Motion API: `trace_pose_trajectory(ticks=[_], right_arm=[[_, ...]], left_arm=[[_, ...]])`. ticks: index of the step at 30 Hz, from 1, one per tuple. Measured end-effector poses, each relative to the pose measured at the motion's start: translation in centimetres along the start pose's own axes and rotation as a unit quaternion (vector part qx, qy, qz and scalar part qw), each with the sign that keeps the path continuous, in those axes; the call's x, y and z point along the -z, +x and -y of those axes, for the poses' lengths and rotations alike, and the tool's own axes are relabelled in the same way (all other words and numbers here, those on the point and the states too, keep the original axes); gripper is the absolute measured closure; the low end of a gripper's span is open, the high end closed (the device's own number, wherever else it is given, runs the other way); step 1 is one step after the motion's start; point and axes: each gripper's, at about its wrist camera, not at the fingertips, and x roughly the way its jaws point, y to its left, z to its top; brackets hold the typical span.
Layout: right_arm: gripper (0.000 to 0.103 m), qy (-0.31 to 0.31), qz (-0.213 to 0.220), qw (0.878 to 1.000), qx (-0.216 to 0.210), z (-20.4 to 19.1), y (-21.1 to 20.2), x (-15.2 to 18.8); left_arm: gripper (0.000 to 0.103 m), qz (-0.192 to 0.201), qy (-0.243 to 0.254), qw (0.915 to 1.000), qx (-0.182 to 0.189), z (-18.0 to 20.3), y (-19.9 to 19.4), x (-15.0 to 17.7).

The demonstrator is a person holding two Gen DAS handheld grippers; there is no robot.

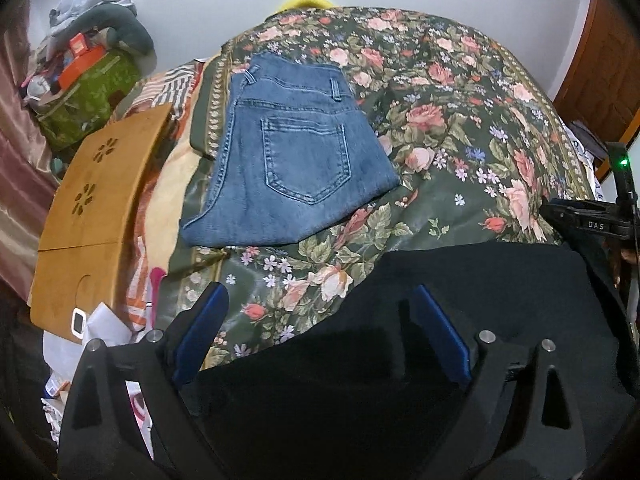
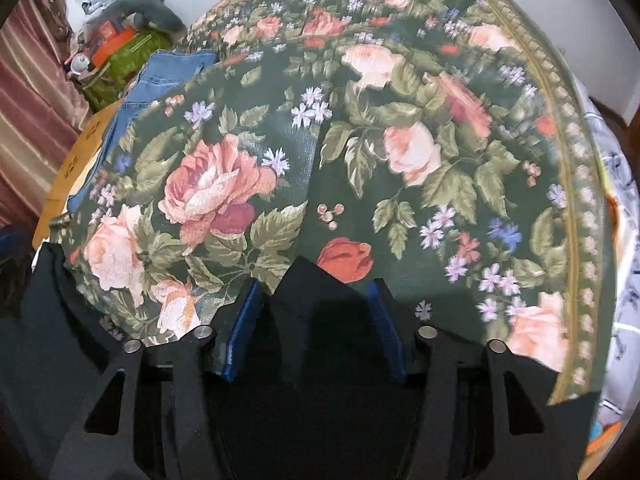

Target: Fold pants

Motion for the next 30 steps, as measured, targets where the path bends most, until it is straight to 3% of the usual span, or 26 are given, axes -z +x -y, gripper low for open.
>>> trace_pose_trajectory(ticks=[1,3,6,11,17,24,30], right_arm=[[0.062,-0.002,0.003,1.000,-0.003,0.0,-0.1,0.0],[0.087,-0.005,0.007,1.000,-0.001,-0.1,-0.3,0.1],[0.092,-0.009,0.007,1.000,0.000,-0.1,-0.6,0.3],[0.093,0.005,0.047,0.999,0.009,0.3,-3.2,0.5],[0.093,0.024,0.143,0.989,0.009,1.4,-12.7,0.8],[0.093,0.019,0.244,0.969,0.030,2.2,-24.2,2.1],[0.093,0.026,0.261,0.964,0.052,4.3,-26.6,4.6]], left_arm=[[0.009,-0.001,0.001,1.0000,-0.001,0.1,0.1,0.0],[0.009,-0.004,0.006,1.0000,-0.003,0.4,0.3,0.0],[0.009,-0.006,0.015,0.9998,-0.007,1.1,-0.1,0.1],[0.009,-0.003,0.039,0.9992,-0.002,3.2,-1.9,0.3],[0.007,-0.005,0.070,0.9973,0.024,7.2,-4.5,0.9],[0.006,-0.027,0.118,0.9916,0.046,13.6,-5.5,2.9],[0.006,-0.028,0.162,0.9855,0.044,18.9,-5.9,5.1]])
